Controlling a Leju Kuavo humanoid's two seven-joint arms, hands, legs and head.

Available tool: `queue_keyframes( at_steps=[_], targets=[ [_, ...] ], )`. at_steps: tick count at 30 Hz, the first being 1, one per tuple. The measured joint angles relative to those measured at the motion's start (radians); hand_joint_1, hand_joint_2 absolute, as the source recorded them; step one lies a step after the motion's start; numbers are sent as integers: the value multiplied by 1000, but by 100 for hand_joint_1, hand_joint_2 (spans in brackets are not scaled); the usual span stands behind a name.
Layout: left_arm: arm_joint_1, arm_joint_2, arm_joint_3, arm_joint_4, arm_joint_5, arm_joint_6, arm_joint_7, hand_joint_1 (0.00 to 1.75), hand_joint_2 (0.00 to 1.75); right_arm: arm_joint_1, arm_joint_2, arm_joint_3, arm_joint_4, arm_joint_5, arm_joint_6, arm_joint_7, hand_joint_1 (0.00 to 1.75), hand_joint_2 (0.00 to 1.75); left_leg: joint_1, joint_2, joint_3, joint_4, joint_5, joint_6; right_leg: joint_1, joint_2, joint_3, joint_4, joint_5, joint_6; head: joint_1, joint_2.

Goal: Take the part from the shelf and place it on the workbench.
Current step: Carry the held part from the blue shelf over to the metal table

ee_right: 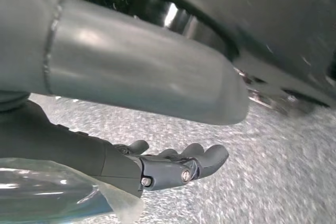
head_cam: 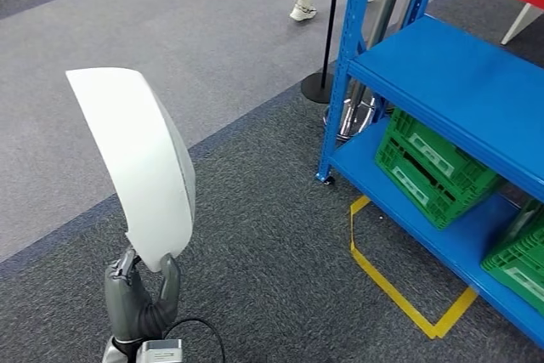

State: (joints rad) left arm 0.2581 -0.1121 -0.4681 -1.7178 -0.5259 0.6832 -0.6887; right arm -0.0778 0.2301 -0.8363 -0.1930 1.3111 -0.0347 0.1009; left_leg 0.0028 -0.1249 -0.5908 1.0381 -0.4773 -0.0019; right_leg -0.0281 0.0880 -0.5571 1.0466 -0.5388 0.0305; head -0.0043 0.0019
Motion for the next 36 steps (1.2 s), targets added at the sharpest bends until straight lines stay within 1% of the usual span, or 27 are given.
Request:
queue_keyframes(
  at_steps=[1,2,3,5,6,7,8,9,11,13,14,15,17,19,21,22,23,24,25,26,27,29,30,32,33,35,36],
  targets=[
    [1,-2,4,1,-20,5,1,175,175,0,1,2,0,3,3,-2,0,0,2,-11,-3,-1,2,-4,0,-13,1,2,2,-5,0,0],
    [1,-4,7,2,-32,8,2,175,175,1,2,4,0,6,5,-6,0,0,2,-4,-7,4,-1,-9,0,-26,2,1,3,-10,-2,0],
    [1,-5,9,3,-38,10,3,175,175,1,3,6,0,8,6,-11,0,0,1,16,-16,22,-13,-13,0,-40,3,0,4,-16,-6,0],
    [1,-8,14,6,-42,13,5,175,175,3,4,10,0,9,7,-25,0,0,-1,79,-59,117,-65,-20,3,-71,5,-1,3,-26,-14,0],
    [1,-8,16,7,-40,13,7,175,175,5,3,11,0,10,6,-29,0,0,0,99,-89,184,-95,-23,6,-87,5,-1,2,-29,-16,0],
    [2,-9,18,8,-37,14,8,175,175,7,3,12,0,12,4,-32,0,0,0,108,-116,241,-117,-24,9,-103,5,-1,0,-32,-16,0],
    [4,-9,20,9,-33,14,9,175,175,9,2,14,0,14,1,-32,0,0,0,112,-131,273,-122,-22,12,-119,6,-1,-1,-34,-16,0],
    [6,-10,22,10,-30,14,10,175,175,9,2,15,0,16,-2,-32,0,0,0,114,-128,269,-109,-19,14,-133,6,-1,-3,-35,-16,0],
    [10,-10,23,11,-27,14,11,175,175,7,2,18,0,22,-5,-33,0,0,-7,131,-75,166,-45,-6,18,-156,12,-1,-7,-37,-16,0],
    [10,-11,24,11,-27,14,11,175,175,6,3,21,0,27,-5,-32,0,0,-24,182,-16,49,-6,11,22,-175,17,-2,-12,-34,-17,0],
    [11,-11,24,11,-28,15,11,175,175,6,4,22,0,28,-5,-32,0,0,-33,200,-2,17,-1,18,23,-186,19,-3,-14,-31,-17,0],
    [11,-11,24,11,-28,15,11,175,175,6,4,23,0,28,-5,-32,0,0,-38,206,2,5,-5,22,24,-198,21,-6,-16,-27,-18,0],
    [14,-13,26,11,-29,15,11,175,175,3,5,24,0,28,-4,-33,0,0,-36,183,6,-11,1,29,24,-214,28,-10,-21,-19,-18,0],
    [14,-15,27,11,-35,16,11,175,175,0,6,26,0,31,-1,-36,0,0,-27,159,16,-29,10,37,23,-168,14,26,-47,-11,-16,0],
    [13,-18,30,13,-56,16,12,175,175,1,6,30,0,40,2,-40,0,0,-22,133,20,-35,13,43,20,-106,-41,135,-100,-6,-13,0],
    [12,-19,32,14,-71,16,13,175,175,4,6,34,0,49,2,-42,0,0,-21,119,19,-34,13,44,19,-94,-74,195,-122,-4,-12,0],
    [13,-20,34,15,-82,16,15,175,175,7,5,39,0,61,2,-44,0,0,-20,104,20,-33,12,45,18,-91,-98,234,-129,-2,-11,0],
    [13,-20,36,17,-92,16,16,175,175,9,4,45,0,75,0,-45,0,0,-19,89,20,-32,12,44,17,-89,-107,240,-117,1,-11,0],
    [13,-21,37,19,-97,16,17,175,175,10,4,53,0,85,-4,-47,0,0,-16,74,20,-28,10,41,15,-88,-97,207,-86,4,-12,0],
    [13,-21,39,21,-101,16,18,175,175,10,3,60,0,93,-9,-51,0,0,-12,60,20,-22,6,36,11,-79,-72,146,-46,8,-11,0],
    [13,-23,41,22,-105,16,19,175,175,10,4,65,0,98,-15,-56,0,0,-10,48,18,-15,2,28,7,-57,-46,88,-20,13,-10,0],
    [13,-25,45,23,-112,16,20,175,175,11,6,75,1,106,-26,-65,0,0,-8,26,8,4,-5,16,1,-21,-9,18,-1,11,-8,0],
    [13,-25,47,24,-117,16,20,175,175,11,7,79,1,109,-31,-66,0,0,-9,16,3,8,-4,11,2,-13,-5,16,-6,7,-7,0],
    [16,-26,52,24,-134,16,22,175,175,11,9,88,1,115,-42,-66,0,0,-8,5,-2,10,-4,5,3,-33,-1,14,-3,-4,-8,0],
    [18,-28,56,24,-147,17,22,175,175,11,9,92,1,117,-47,-65,0,0,-8,15,-6,18,-9,1,3,-44,1,13,-3,-8,-11,0],
    [21,-33,66,24,-170,17,24,175,175,12,11,98,1,124,-55,-62,0,0,-9,63,-36,85,-46,-7,2,-68,6,11,-5,-16,-19,0],
    [23,-36,71,24,-178,17,24,175,175,13,11,101,1,130,-58,-57,0,0,-9,89,-67,148,-75,-11,4,-82,8,11,-8,-20,-24,0]
  ],
)
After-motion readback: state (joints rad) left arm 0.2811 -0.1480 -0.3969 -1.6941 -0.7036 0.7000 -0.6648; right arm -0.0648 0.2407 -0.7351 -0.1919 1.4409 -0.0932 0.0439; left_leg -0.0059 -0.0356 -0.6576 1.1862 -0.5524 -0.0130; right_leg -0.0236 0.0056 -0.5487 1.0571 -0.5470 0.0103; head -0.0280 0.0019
